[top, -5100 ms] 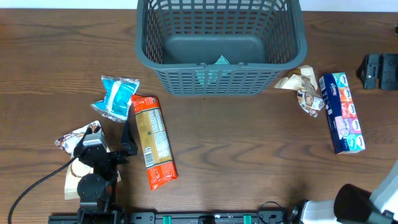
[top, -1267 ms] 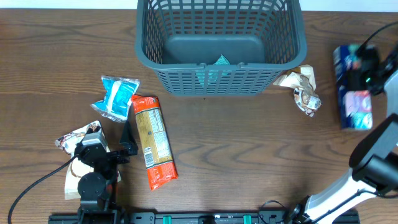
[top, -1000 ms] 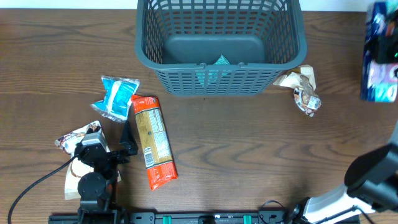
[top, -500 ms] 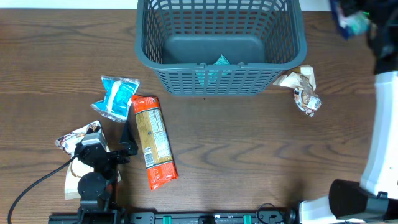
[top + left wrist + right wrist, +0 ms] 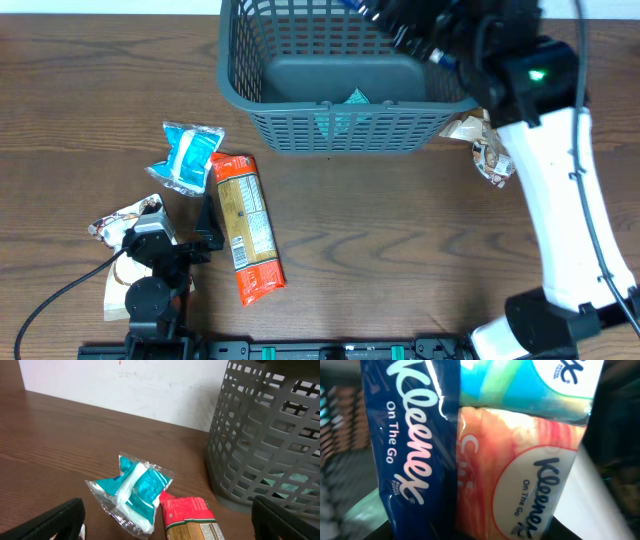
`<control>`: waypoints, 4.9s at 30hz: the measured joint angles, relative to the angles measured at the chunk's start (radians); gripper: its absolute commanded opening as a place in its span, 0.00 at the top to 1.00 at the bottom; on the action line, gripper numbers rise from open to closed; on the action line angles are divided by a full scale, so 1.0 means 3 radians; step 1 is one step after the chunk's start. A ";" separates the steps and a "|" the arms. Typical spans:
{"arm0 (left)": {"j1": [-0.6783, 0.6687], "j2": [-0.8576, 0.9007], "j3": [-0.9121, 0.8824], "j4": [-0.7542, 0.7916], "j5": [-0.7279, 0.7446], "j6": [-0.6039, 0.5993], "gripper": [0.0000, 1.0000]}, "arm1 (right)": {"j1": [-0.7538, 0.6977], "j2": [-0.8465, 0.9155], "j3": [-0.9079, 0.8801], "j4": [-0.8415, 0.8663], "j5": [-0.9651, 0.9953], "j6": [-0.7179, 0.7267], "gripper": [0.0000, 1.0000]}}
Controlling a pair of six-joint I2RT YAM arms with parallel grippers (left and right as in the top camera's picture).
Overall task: Pack container
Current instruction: 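Lift and carry the Kleenex box over the basket, then lower the Kleenex box into the basket and open the right gripper, then move the right gripper back over the crumpled tan snack bag, then grasp the crumpled tan snack bag with the right gripper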
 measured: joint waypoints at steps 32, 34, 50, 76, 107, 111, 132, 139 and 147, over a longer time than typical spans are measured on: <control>0.0000 0.0000 0.0000 -0.0004 0.0048 0.0000 0.02 | -0.0084 0.1244 -0.0001 -0.0683 0.0020 -0.0251 0.44; 0.0000 0.0000 0.0000 -0.0004 0.0048 0.0000 0.01 | -0.0095 0.1242 -0.0001 -0.0662 0.0019 -0.0237 0.36; 0.0000 0.0000 0.0000 -0.0005 0.0048 0.0000 0.02 | -0.0111 0.1237 0.0144 -0.0468 0.0019 -0.0121 0.31; 0.0000 0.0003 0.0000 -0.0009 0.0050 0.0000 0.01 | -0.1971 0.0203 0.0852 -0.1768 0.1371 0.2889 0.04; 0.0000 0.0003 0.0000 -0.0009 0.0050 0.0000 0.01 | -0.2167 0.0312 -0.1207 -0.1129 0.0390 0.1902 0.01; 0.0000 0.0003 0.0000 -0.0009 0.0050 0.0000 0.01 | -0.2160 0.0313 -0.1621 -0.0931 0.0347 0.1893 0.01; 0.0000 0.0003 0.0000 -0.0009 0.0051 0.0000 0.01 | -0.1737 0.0314 -0.2099 0.0025 0.0132 0.1883 0.01; 0.0000 0.0003 0.0000 -0.0009 0.0050 0.0000 0.01 | -0.1696 0.0318 -0.2099 0.0066 0.0195 0.1884 0.01; 0.0000 0.0003 0.0000 -0.0009 0.0050 0.0000 0.01 | -0.1820 0.0318 -0.2099 0.0062 0.0450 0.1963 0.01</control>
